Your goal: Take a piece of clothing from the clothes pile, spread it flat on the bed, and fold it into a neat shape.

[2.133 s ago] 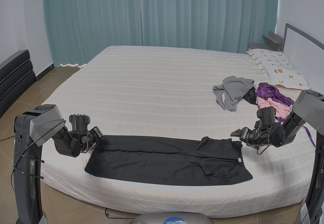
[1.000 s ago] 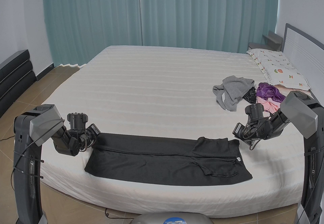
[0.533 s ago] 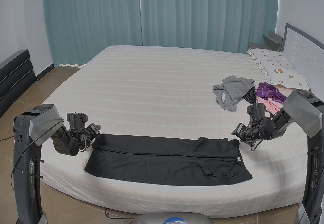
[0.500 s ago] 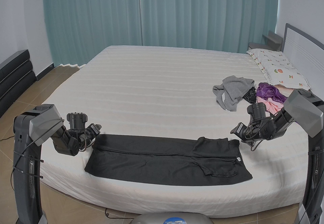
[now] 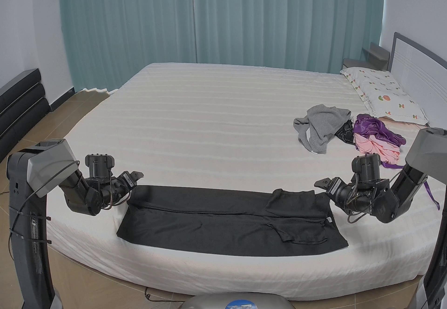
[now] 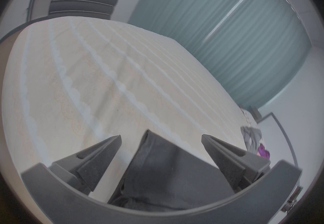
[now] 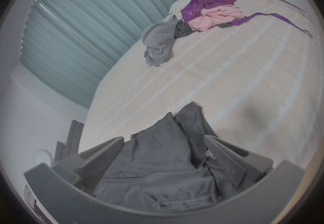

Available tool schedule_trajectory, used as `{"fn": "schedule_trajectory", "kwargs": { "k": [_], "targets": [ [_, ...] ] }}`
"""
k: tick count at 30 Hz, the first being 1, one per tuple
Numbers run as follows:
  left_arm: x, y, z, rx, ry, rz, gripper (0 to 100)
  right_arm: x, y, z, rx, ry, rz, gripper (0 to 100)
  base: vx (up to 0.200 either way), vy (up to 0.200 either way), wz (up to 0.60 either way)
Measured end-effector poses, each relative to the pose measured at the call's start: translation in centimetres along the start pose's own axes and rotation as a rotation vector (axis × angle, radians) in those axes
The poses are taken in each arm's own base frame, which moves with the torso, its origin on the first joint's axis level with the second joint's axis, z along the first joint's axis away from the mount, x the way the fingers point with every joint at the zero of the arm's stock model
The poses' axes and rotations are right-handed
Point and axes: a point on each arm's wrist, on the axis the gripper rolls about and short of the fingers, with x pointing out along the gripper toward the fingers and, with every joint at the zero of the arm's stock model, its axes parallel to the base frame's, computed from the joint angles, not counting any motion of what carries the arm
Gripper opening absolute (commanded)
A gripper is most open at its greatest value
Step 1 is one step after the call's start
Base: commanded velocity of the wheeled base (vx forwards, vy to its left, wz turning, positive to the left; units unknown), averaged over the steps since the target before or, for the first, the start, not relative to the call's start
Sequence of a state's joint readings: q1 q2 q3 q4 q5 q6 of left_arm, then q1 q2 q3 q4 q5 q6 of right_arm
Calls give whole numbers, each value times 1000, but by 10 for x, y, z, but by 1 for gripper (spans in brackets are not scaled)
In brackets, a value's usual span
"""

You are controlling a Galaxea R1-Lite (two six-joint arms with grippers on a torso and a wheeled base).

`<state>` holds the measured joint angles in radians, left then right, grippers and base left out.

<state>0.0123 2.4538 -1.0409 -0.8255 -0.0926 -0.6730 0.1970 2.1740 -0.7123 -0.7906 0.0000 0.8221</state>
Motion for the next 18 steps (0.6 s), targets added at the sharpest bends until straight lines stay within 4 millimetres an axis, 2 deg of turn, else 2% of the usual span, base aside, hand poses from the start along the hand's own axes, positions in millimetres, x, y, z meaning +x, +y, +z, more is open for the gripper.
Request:
{"fn": "schedule_trajectory", "kwargs": {
  "k": [9, 18],
  "targets": [
    [-25, 12, -16, 272, 153, -29, 100, -28, -10, -33, 45, -32, 77, 100, 0, 0, 0],
    [-23, 15, -28, 311, 184, -65, 100, -35, -20, -54, 41, -2, 95, 100, 0, 0, 0]
  ]
}}
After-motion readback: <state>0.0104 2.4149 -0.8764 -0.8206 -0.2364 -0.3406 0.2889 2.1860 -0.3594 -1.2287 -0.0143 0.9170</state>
